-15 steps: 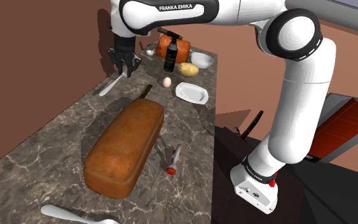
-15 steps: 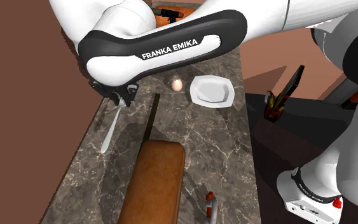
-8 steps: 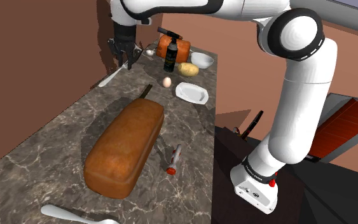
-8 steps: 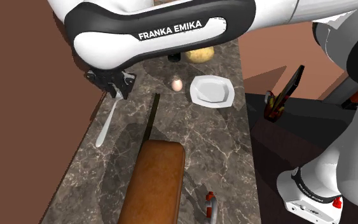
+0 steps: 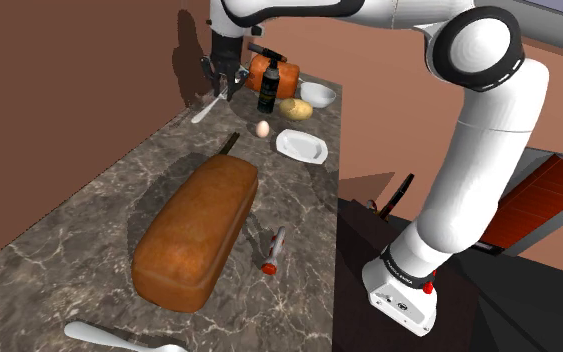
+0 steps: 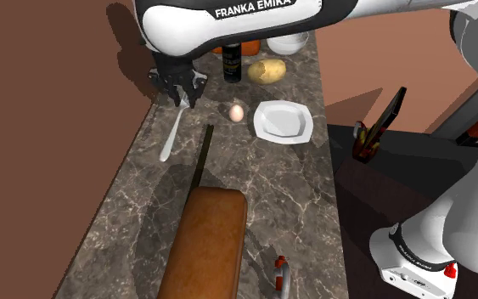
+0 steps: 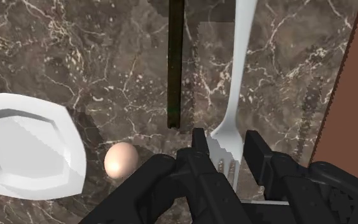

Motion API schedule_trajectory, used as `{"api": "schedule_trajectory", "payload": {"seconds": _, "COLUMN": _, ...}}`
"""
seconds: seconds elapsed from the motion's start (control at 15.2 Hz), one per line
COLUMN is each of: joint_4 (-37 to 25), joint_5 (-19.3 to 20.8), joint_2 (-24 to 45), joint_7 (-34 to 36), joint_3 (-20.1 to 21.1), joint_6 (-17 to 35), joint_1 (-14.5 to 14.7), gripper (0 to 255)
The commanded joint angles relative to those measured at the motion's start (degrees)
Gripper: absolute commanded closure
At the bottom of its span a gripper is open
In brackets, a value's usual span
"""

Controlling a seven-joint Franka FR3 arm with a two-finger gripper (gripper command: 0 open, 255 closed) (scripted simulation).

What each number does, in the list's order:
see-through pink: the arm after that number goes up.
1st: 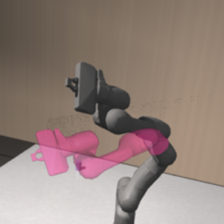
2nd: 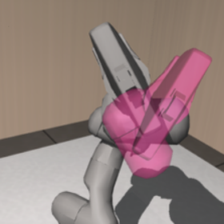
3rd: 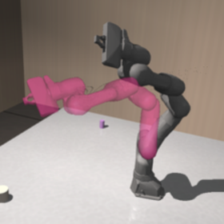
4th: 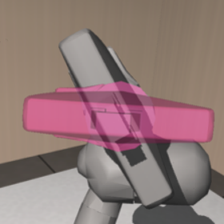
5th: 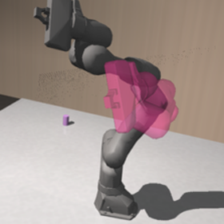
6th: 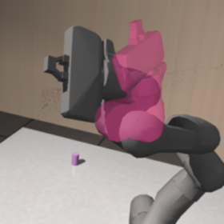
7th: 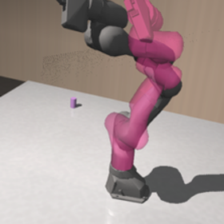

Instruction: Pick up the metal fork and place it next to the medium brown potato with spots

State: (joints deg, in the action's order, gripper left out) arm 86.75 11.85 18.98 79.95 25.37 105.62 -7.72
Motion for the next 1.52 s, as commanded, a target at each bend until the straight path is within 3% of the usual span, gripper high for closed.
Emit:
{"api": "schedule_trajectory", "payload": {"seconds": 0.0, "joint_4": 0.46, "joint_5": -0.49, "joint_2": -0.49, "joint_7": -2.64, "joint_3": -0.69, "joint_6": 0.26, "joint_1": -1.86, "gripper": 255}}
{"api": "schedule_trajectory", "payload": {"seconds": 0.92, "joint_4": -2.17, "joint_5": -2.35, "joint_2": 0.90, "joint_7": -19.49, "joint_3": -5.87, "joint_6": 0.50, "joint_1": -13.01, "gripper": 255}}
{"api": "schedule_trajectory", "payload": {"seconds": 1.45, "joint_4": 3.03, "joint_5": -1.89, "joint_2": 1.60, "joint_7": -18.91, "joint_3": -6.10, "joint_6": 6.32, "joint_1": -13.23, "gripper": 255}}
